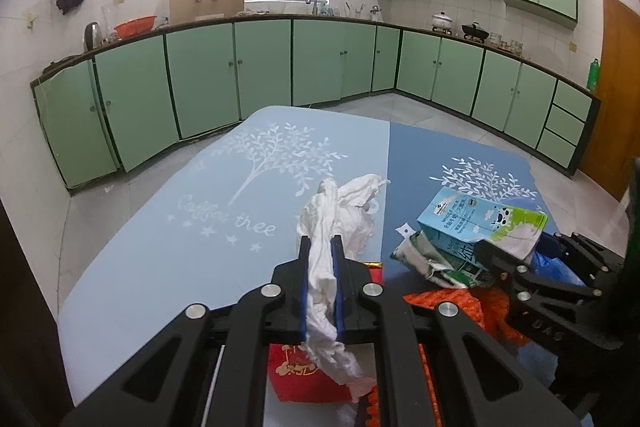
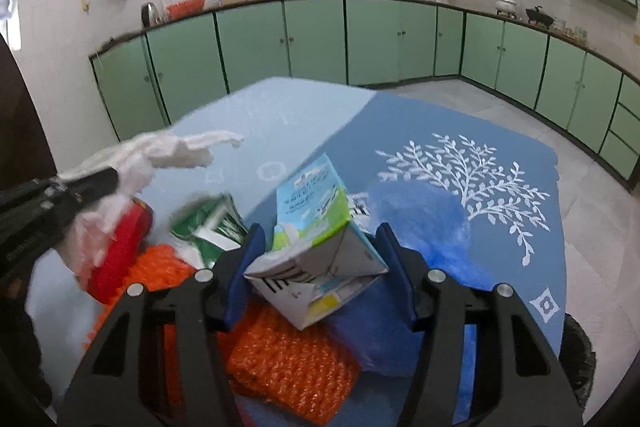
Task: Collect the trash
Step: 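Grasp the white milk carton with the right gripper and lift it, then carry tissue and milk carton over the bin and release both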
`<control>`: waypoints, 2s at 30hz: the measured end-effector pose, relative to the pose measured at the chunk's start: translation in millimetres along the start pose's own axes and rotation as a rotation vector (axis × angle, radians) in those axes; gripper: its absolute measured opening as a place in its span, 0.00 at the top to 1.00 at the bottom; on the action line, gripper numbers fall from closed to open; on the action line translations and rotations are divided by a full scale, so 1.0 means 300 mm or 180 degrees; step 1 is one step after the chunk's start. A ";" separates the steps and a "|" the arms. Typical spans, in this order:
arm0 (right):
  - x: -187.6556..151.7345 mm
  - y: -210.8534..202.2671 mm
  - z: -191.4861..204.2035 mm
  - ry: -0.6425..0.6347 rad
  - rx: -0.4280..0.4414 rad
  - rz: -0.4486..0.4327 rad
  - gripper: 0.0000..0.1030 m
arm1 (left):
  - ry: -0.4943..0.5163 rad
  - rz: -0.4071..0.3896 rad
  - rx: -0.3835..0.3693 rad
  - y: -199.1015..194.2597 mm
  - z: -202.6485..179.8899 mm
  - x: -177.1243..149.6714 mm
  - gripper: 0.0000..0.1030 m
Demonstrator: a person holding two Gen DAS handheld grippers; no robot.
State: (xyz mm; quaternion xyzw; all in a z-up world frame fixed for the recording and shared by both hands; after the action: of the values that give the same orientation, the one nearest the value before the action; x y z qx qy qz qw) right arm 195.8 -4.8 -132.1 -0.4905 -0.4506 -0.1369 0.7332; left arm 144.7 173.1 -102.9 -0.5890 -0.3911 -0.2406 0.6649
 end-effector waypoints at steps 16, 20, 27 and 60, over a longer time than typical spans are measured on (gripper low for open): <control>-0.028 -0.207 -0.018 0.0043 0.0038 -0.0092 0.46 | 0.0073 -0.0137 -0.0140 -0.091 -0.057 0.012 0.91; -0.105 -0.185 -0.027 0.0064 0.0000 0.0105 0.46 | 0.0109 -0.0074 -0.0145 -0.084 -0.070 -0.013 0.91; -0.124 -0.147 -0.013 -0.0004 -0.0093 0.0206 0.33 | 0.0124 0.0001 -0.0141 -0.072 -0.077 -0.042 0.91; 0.014 -0.491 -0.222 0.0303 -0.0445 -0.0413 0.47 | 0.0348 -0.0389 -0.0675 -0.236 -0.324 0.067 0.91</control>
State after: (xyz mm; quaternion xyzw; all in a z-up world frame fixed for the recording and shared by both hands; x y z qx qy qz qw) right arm 138.6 -130.9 -48.6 -0.5033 -0.4355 -0.2383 0.7073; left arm 124.2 68.1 -44.6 -0.6172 -0.3618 -0.3524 0.6033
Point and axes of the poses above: each gripper's, at about its wrist camera, not at the fingertips, and y roughly the way its jaws point, z to its left, x to its top, the point moved 4 cm from there along y, roughly the way its jaws point, and after that the axes turned 2 degrees about y, right-handed, at the moved point
